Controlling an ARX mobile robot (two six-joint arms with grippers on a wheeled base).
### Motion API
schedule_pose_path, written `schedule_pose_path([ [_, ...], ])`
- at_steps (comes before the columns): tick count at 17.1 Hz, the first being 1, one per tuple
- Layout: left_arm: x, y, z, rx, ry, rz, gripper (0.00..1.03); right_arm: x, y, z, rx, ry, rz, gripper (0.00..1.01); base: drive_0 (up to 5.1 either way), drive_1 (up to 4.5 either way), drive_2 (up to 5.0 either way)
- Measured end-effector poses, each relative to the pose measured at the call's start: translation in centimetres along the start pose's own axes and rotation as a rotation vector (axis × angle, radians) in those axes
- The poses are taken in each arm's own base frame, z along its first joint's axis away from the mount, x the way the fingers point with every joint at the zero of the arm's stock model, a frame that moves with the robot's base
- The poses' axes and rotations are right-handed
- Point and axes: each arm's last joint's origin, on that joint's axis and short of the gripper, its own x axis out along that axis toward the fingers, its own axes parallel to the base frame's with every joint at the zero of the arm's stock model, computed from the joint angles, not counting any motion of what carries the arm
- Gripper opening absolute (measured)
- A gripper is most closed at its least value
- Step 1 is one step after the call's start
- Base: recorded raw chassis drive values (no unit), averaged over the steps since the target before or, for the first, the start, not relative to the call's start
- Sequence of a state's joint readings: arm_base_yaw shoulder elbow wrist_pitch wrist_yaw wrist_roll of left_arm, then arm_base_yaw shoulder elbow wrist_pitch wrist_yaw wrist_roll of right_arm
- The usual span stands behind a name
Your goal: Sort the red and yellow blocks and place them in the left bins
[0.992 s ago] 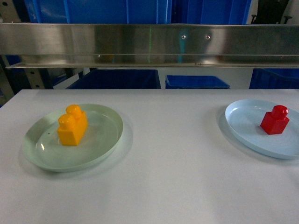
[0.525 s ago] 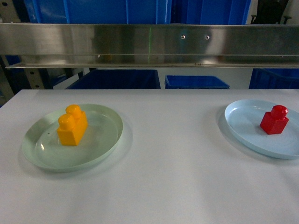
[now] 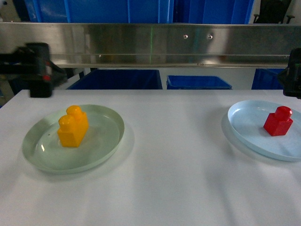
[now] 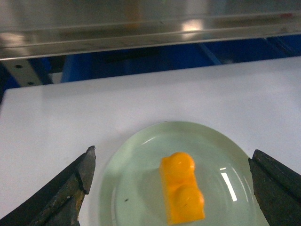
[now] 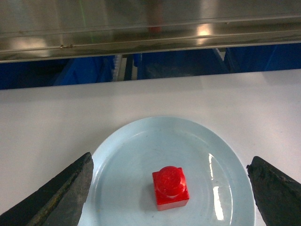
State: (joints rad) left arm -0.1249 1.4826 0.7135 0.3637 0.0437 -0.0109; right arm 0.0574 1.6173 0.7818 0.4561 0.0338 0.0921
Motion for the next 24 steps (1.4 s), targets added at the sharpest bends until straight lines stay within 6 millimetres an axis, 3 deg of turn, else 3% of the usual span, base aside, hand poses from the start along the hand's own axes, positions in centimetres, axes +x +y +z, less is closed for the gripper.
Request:
schedule_pose_path([
  [2,1.4,-0.7,-1.3,0.039,-0.038,0.029,0.98,-0.1,0.0,0.3,-0.006,-0.031,-0.006,0.98,0.0,0.0,0.0],
  [6,0.8,-0.2,-0.3,0.047,-0.094,0.061,0.98,-0.3,0.0,0.5,-0.011,-0.038,-0.012,0.98,0.0,0.0,0.0],
  [7,0.8,-0.2,-0.4,0.048,-0.089,0.06,0.98,0.1,0.8,0.3,-0.019,-0.015,0.0,0.98,0.0,0.0,0.0],
  [9,0.8,-0.4,-0.4,0.051,-0.092,0.053,0.98,2.8,1.0,0.2,-0.022,0.053,0.042,0.98,0.0,0.0,0.0],
  [11,0.9,-0.4,-0.4,0.052,-0.089,0.052,0.98,4.6,-0.5,-0.4,-0.018,0.155,0.065,0.98,0.0,0.0,0.0],
  [14,0.9,-0.3,-0.4,0.051,-0.09,0.059,0.98,4.8,-3.4,0.6,-0.001,0.172,0.031,0.98,0.0,0.0,0.0],
  [16,0.9,-0.4,-0.4,0.052,-0.09,0.053,0.98,4.8,-4.2,0.7,-0.014,0.171,0.037,0.98,0.0,0.0,0.0],
  [21,0.9,-0.3,-0.4,0.052,-0.09,0.054,0.98,6.5,-2.1,-1.8,-0.107,0.264,0.19,0.98,0.0,0.0,0.0],
  [24,0.9,-0.3,-0.4,0.052,-0.09,0.056,0.98,8.1,-2.3,-2.2,-0.138,0.283,0.195,0.98,0.0,0.0,0.0],
])
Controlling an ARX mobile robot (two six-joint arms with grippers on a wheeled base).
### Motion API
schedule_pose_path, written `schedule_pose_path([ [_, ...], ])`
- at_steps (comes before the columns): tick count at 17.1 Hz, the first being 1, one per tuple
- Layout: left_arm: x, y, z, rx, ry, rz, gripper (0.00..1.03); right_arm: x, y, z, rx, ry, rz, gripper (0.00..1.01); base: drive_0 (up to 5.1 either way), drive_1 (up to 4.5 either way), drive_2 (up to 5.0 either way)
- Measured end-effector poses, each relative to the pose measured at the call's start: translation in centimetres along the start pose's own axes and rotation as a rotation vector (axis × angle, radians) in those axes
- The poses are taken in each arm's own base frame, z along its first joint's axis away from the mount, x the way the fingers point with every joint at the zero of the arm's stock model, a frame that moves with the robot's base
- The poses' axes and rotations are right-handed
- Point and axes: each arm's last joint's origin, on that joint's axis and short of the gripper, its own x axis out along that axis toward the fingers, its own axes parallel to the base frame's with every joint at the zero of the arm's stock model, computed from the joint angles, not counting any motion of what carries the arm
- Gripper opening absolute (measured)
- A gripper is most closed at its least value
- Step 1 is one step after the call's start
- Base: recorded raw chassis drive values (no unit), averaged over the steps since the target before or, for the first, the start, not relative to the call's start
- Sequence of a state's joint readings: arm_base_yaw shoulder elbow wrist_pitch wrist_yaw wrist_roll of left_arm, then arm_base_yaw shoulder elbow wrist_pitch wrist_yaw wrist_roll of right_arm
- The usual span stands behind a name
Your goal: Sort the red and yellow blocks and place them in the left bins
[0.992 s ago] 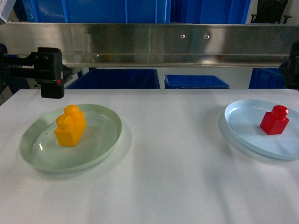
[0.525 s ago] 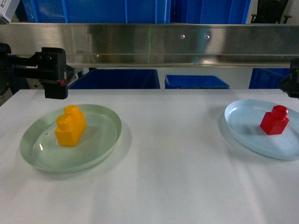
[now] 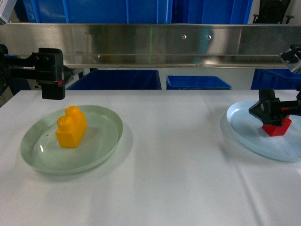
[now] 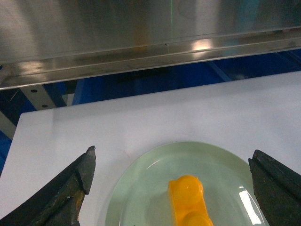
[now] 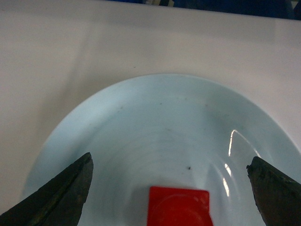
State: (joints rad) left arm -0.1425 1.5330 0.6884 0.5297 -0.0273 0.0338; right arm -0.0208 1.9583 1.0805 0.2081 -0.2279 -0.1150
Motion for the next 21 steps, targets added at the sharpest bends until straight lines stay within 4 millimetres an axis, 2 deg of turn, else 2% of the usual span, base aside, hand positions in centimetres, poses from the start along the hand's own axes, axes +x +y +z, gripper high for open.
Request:
schedule_pose_path([
  [4,0.0,0.0,0.0,0.0,-0.001,0.0,0.98,1.2,-0.6,0.2,0.002,0.023,0.003,0.98,0.0,0.0,0.0],
  [9,0.0,0.0,0.0,0.0,-0.001,0.0,0.98,2.4,-0.9,-0.6,0.067,0.075,0.025,0.98,0.0,0.0,0.0],
  [11,0.0,0.0,0.0,0.0,-0.001,0.0,0.98,2.4,-0.9,-0.6,0.078,0.079,0.03,0.82,0.0,0.0,0.0],
  [16,0.0,0.0,0.0,0.0,-0.001,0.0,0.98,2.5,-0.9,-0.6,0.086,0.084,0.04,0.32,0.0,0.0,0.0],
  [17,0.0,0.0,0.0,0.0,-0.001,0.0,0.98,2.5,-0.9,-0.6,0.086,0.083,0.041,0.29,0.0,0.0,0.0],
  [21,0.0,0.0,0.0,0.0,-0.001,0.0,0.98,2.1,-0.8,-0.7,0.092,0.063,0.027,0.29,0.0,0.0,0.0],
])
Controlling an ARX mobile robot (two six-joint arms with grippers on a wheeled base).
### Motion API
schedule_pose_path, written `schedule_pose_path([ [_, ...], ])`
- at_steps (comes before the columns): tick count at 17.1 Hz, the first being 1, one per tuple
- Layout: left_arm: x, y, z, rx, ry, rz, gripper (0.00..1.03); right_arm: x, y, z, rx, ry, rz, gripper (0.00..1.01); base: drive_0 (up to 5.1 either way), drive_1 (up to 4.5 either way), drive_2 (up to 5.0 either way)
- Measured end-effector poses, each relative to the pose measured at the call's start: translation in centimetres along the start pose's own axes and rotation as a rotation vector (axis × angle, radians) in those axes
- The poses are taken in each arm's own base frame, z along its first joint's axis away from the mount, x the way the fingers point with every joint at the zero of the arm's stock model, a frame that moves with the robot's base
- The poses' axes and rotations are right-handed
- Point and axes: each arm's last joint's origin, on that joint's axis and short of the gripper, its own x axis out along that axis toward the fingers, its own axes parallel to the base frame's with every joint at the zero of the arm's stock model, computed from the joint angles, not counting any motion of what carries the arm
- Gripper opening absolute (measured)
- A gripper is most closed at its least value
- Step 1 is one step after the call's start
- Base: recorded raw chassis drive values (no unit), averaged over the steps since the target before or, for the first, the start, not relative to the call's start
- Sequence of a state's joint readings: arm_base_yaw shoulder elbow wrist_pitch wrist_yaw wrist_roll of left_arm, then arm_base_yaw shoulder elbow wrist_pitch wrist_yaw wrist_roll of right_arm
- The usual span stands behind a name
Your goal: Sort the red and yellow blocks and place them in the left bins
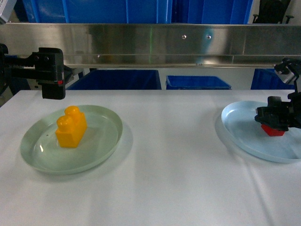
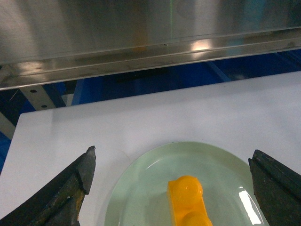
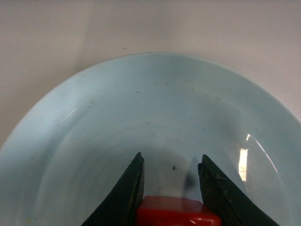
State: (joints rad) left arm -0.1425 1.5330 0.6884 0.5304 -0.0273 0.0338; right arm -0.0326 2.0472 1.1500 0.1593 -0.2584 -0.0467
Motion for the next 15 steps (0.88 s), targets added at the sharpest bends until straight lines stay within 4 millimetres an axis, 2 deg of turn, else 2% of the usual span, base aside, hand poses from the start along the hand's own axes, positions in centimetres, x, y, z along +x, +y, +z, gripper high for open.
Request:
schedule_pose_path([
  [2,0.0,0.0,0.0,0.0,0.0,0.0,0.98,-2.4,0.7,0.6,0.022,-0.051,-0.001,0.29,0.0,0.0,0.0],
  [3,0.0,0.0,0.0,0.0,0.0,0.0,0.98,-4.4,1.4,1.6,0.022,-0.107,0.002,0.29,0.0,0.0,0.0],
  [5,0.0,0.0,0.0,0.0,0.0,0.0,0.98,-11.4,3.0,4.7,0.021,-0.298,-0.001,0.29,0.0,0.0,0.0],
  [6,0.0,0.0,0.0,0.0,0.0,0.0,0.98,-14.2,3.8,5.2,0.029,-0.357,-0.019,0.29,0.0,0.0,0.0],
  [7,0.0,0.0,0.0,0.0,0.0,0.001,0.98,-16.8,4.7,4.8,0.055,-0.391,-0.05,0.29,0.0,0.0,0.0],
  [8,0.0,0.0,0.0,0.0,0.0,0.0,0.98,-18.3,5.4,3.4,0.088,-0.381,-0.074,0.29,0.0,0.0,0.0],
  [10,0.0,0.0,0.0,0.0,0.0,0.0,0.98,-19.4,6.6,-0.1,0.145,-0.317,-0.128,0.29,0.0,0.0,0.0],
  [11,0.0,0.0,0.0,0.0,0.0,0.0,0.98,-19.7,7.2,-0.8,0.156,-0.308,-0.131,0.29,0.0,0.0,0.0],
  [13,0.0,0.0,0.0,0.0,0.0,0.0,0.98,-20.2,8.2,-0.6,0.14,-0.347,-0.108,0.29,0.0,0.0,0.0],
  [15,0.0,0.0,0.0,0.0,0.0,0.0,0.98,-20.0,8.2,-0.5,0.131,-0.349,-0.107,0.29,0.0,0.0,0.0],
])
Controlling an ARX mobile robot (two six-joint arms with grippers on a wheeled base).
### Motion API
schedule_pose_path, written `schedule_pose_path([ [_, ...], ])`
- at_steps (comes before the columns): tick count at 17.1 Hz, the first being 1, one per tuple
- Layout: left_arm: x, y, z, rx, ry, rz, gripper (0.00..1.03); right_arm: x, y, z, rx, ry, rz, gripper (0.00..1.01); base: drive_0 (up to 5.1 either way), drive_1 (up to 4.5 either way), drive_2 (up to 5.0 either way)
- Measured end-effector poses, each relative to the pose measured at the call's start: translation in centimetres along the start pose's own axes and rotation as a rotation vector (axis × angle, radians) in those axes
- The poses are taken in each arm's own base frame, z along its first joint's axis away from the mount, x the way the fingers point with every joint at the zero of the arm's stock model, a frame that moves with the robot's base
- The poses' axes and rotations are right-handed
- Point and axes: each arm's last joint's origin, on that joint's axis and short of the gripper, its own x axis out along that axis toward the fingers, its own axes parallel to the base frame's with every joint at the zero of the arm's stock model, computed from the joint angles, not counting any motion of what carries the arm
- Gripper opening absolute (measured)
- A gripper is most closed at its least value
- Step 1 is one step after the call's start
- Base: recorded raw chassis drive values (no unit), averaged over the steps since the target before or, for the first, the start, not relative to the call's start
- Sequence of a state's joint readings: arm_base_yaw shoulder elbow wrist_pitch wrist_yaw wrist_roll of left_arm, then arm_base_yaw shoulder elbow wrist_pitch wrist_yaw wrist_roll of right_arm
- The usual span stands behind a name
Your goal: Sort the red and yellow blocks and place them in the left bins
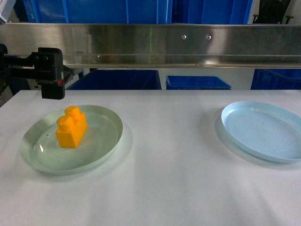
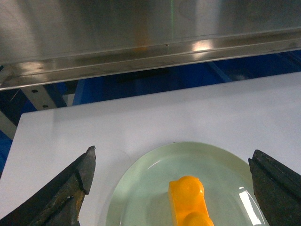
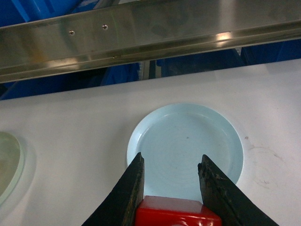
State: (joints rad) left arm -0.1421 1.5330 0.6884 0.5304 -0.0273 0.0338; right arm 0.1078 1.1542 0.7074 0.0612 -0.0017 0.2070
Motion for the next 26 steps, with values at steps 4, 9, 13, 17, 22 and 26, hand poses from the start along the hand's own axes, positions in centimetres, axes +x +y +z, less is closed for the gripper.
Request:
schedule_pose_path([
  [4,0.0,0.0,0.0,0.0,0.0,0.0,0.98,0.0,-0.5,0.1,-0.027,-0.003,0.007,0.29,0.0,0.0,0.0],
  [9,0.0,0.0,0.0,0.0,0.0,0.0,0.98,-0.1,-0.1,-0.1,-0.148,0.017,0.032,0.29,0.0,0.0,0.0],
  [13,0.0,0.0,0.0,0.0,0.0,0.0,0.98,-0.1,-0.4,-0.2,-0.156,0.033,0.023,0.29,0.0,0.0,0.0],
  [17,0.0,0.0,0.0,0.0,0.0,0.0,0.98,-0.1,-0.4,-0.3,-0.147,0.036,0.008,0.29,0.0,0.0,0.0],
  [22,0.3,-0.2,0.2,0.005,0.029,0.021,0.98,-0.1,-0.4,-0.3,-0.14,0.039,0.008,0.29,0.0,0.0,0.0],
  [26,3.5,-2.5,2.6,0.043,0.1,0.019,0.98,-0.1,-0.4,-0.3,-0.14,0.039,0.008,0.29,0.0,0.0,0.0],
])
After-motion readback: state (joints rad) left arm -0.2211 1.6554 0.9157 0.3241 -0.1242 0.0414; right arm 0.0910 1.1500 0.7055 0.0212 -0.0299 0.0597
